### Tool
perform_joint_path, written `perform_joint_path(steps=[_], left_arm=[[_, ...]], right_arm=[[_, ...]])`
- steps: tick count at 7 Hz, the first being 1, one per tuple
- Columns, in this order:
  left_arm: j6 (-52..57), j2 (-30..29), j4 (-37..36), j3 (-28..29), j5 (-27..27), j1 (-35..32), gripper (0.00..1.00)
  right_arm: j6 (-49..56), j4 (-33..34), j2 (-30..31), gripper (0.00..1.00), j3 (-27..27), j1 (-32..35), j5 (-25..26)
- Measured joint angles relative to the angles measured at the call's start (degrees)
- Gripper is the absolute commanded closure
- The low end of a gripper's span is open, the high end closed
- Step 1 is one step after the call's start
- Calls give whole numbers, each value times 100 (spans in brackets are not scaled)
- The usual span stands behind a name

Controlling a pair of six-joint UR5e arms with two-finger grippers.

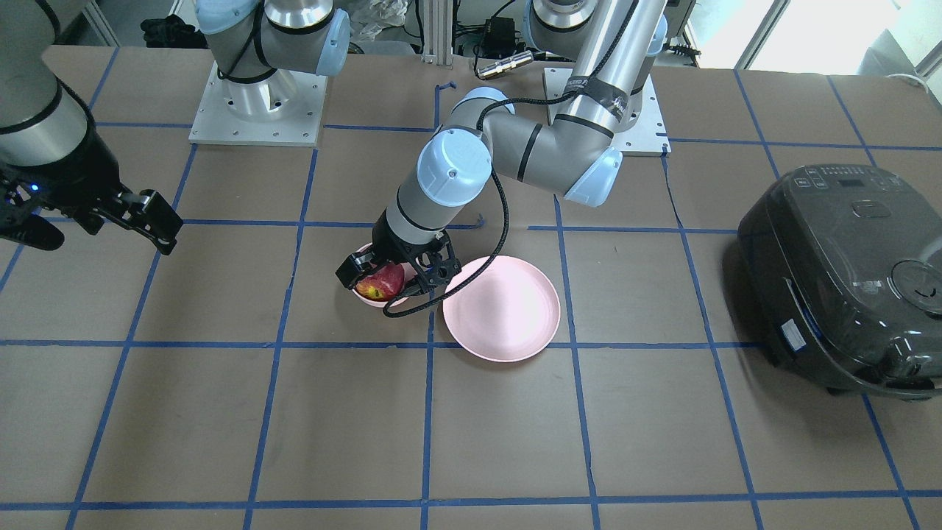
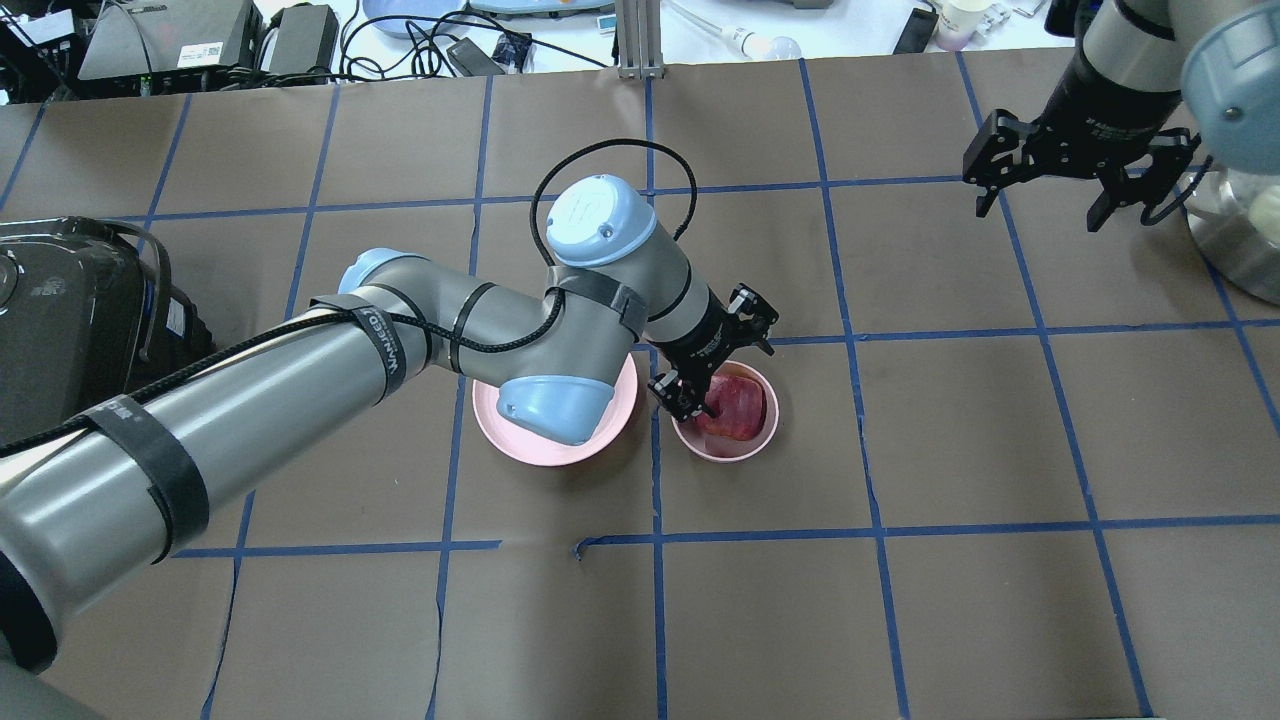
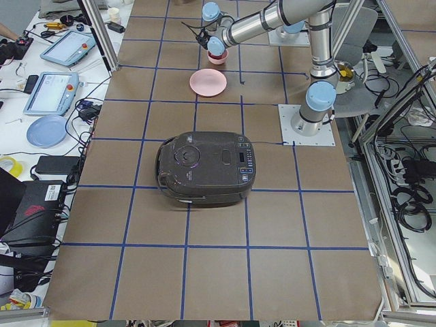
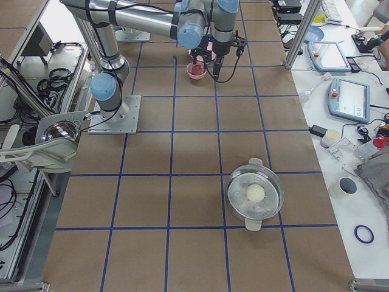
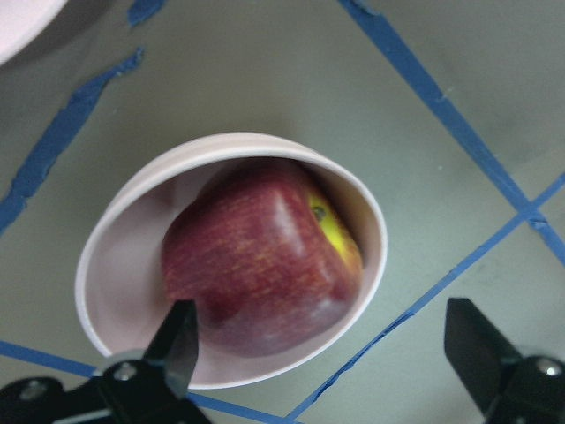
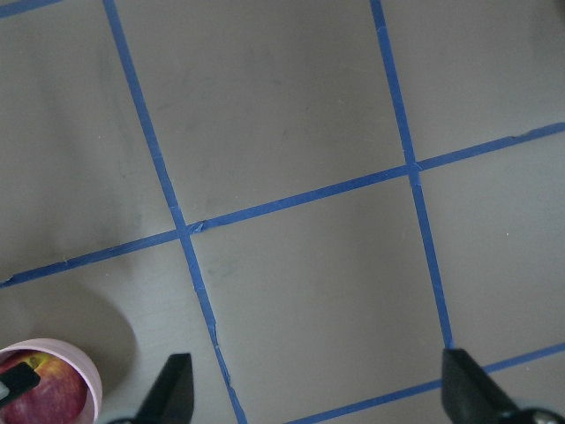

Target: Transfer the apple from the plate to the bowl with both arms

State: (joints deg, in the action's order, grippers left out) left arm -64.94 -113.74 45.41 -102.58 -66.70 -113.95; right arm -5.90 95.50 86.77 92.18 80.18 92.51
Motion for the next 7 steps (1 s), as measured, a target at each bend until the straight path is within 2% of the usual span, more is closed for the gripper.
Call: perform_joint_path(steps=[1, 2, 4, 5, 7], left_arm=[[348, 154, 354, 284, -10, 63, 0], [777, 377, 1089, 694, -13, 164, 0], [1850, 1001, 2967, 1573, -148, 492, 0], [2382, 1356, 3609, 1872, -567, 622, 0], [3619, 1950, 4247, 2077, -1419, 955, 0]], right_arm=[[-107, -156, 109, 0, -90, 134, -22], [-147, -213, 161, 0, -141, 336, -36], [-137, -244, 201, 0, -173, 655, -14], [-97, -247, 220, 0, -178, 715, 1], [-70, -247, 240, 0, -181, 749, -24]])
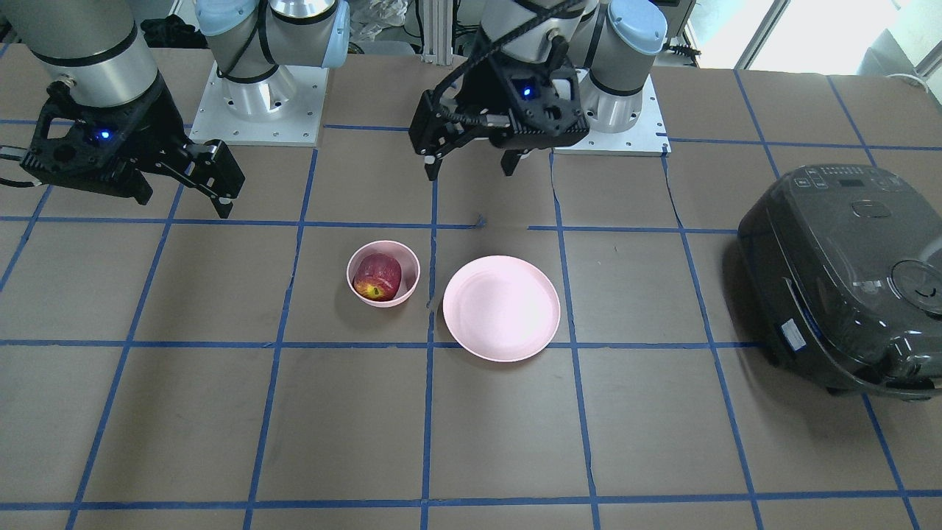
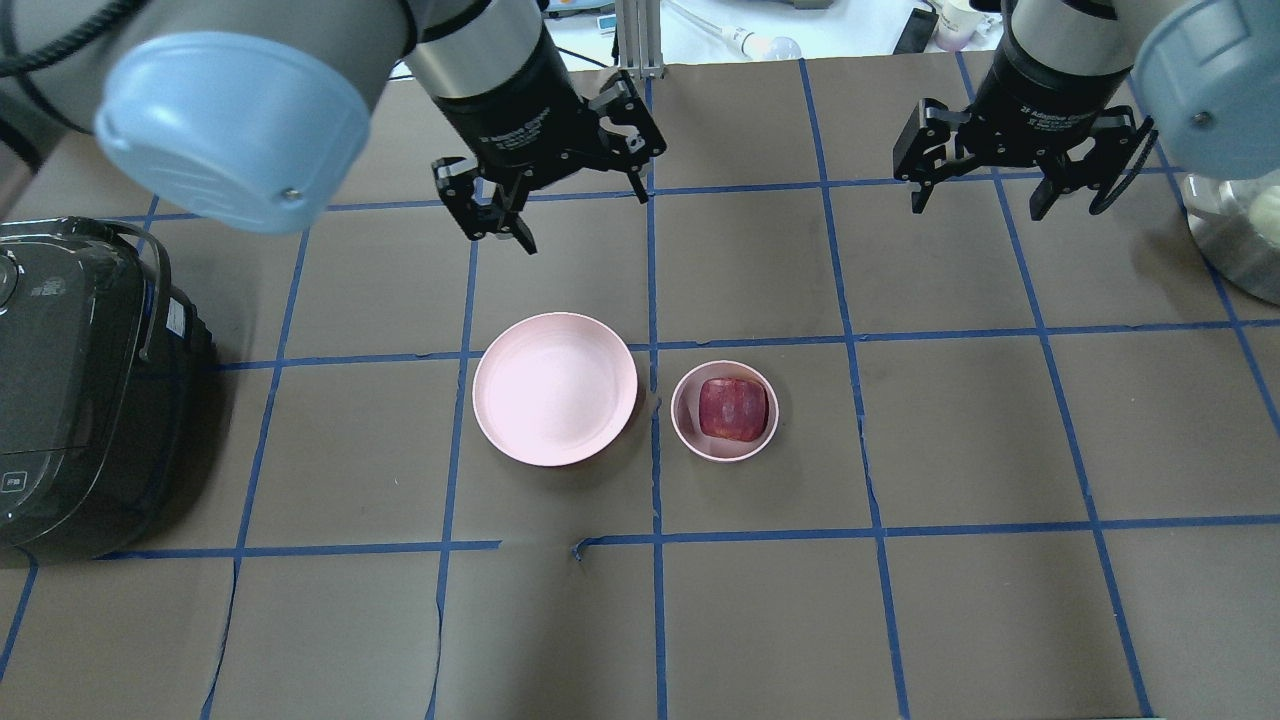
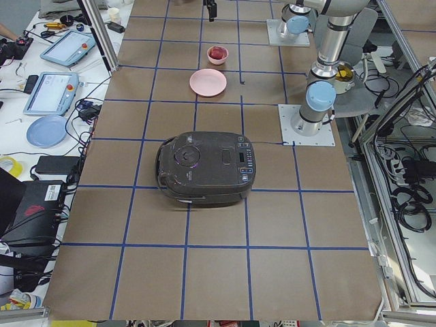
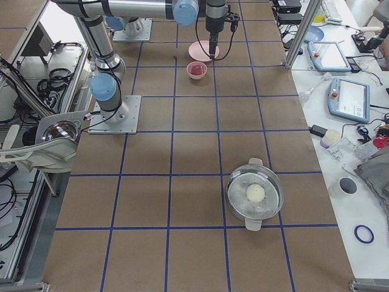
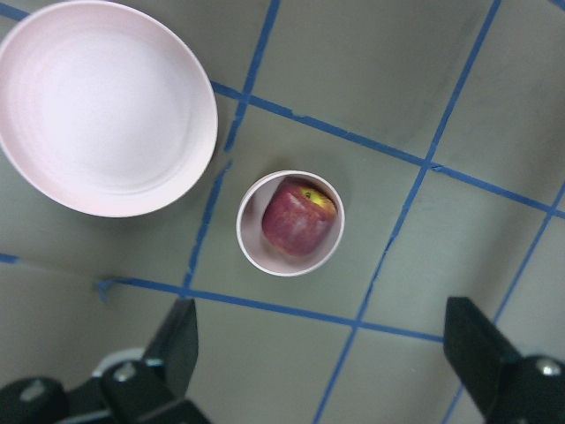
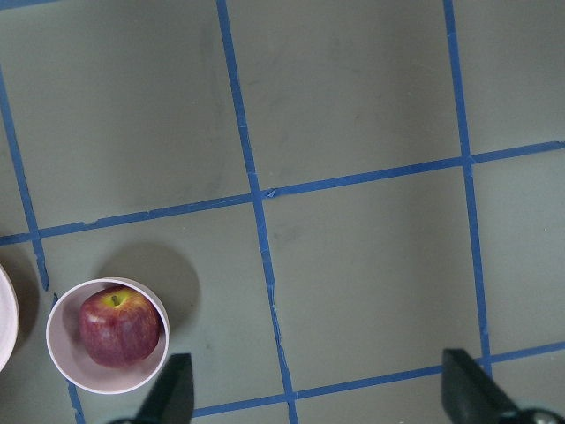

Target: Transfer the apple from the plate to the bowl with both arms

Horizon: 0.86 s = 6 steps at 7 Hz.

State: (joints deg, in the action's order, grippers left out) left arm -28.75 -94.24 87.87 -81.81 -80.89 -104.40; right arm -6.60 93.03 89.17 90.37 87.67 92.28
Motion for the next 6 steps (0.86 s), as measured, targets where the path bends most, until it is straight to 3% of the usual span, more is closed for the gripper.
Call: perform_joint_path(steps=[3, 6], left_arm=[[2832, 426, 619, -90, -768, 1081, 0], [3431, 395, 99, -645, -979, 1475, 0]], right_arm=[[33, -22, 24, 0, 6, 4, -7], [36, -22, 30, 0, 7, 4, 0]])
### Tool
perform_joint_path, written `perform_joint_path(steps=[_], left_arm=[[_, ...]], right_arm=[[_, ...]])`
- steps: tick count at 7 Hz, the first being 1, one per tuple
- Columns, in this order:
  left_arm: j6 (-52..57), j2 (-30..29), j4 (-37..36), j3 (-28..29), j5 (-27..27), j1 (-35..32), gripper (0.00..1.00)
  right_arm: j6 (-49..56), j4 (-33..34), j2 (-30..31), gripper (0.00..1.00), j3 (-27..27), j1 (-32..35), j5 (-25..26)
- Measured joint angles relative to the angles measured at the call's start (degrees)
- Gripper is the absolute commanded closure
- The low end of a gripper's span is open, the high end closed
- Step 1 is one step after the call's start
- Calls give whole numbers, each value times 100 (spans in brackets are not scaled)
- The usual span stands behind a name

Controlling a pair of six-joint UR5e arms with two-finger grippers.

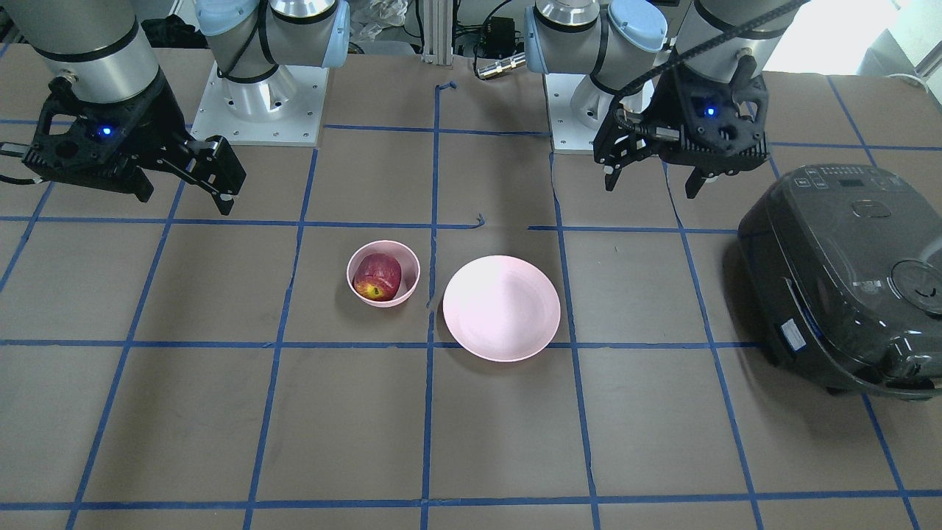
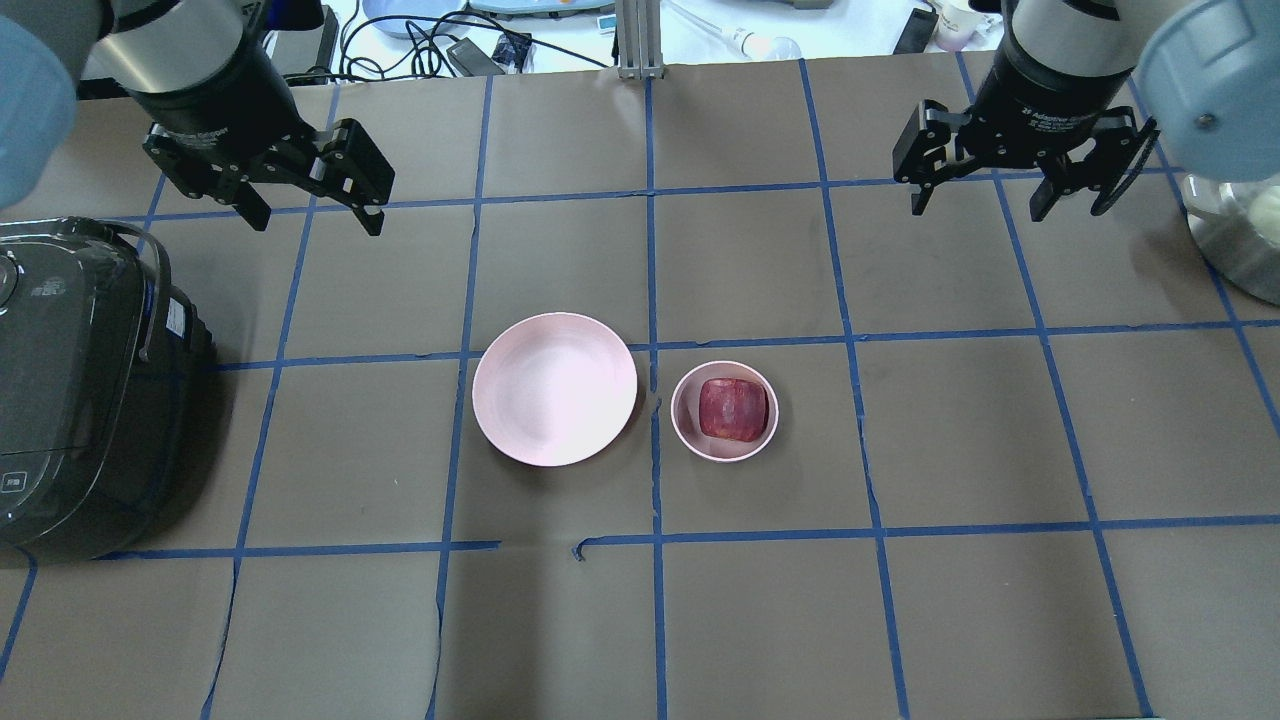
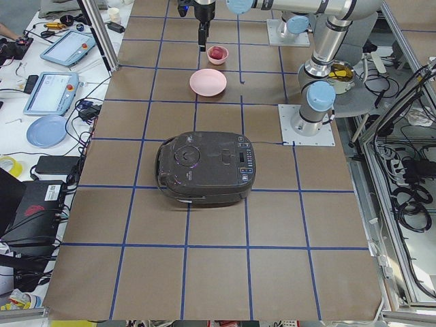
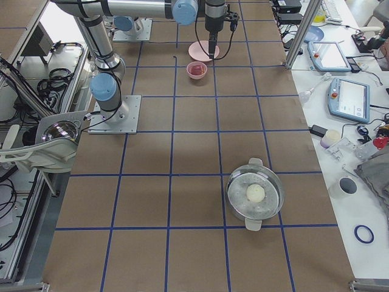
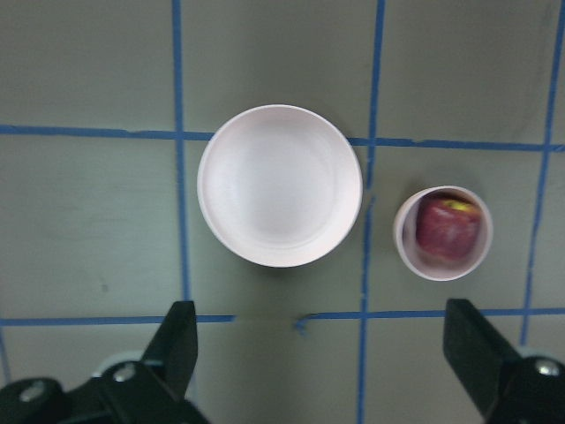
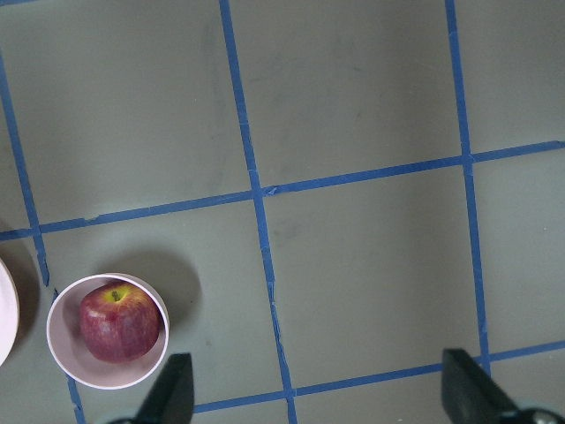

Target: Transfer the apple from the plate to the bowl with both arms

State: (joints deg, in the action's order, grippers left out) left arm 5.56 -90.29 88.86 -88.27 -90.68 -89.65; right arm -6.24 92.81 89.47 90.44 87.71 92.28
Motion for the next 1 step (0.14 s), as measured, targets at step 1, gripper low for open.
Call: perform_joint_path(steps=[1], left_arm=[[6, -19, -335, -169, -8, 0, 0]], right_arm=[[0, 0, 0, 0, 0, 0, 2]])
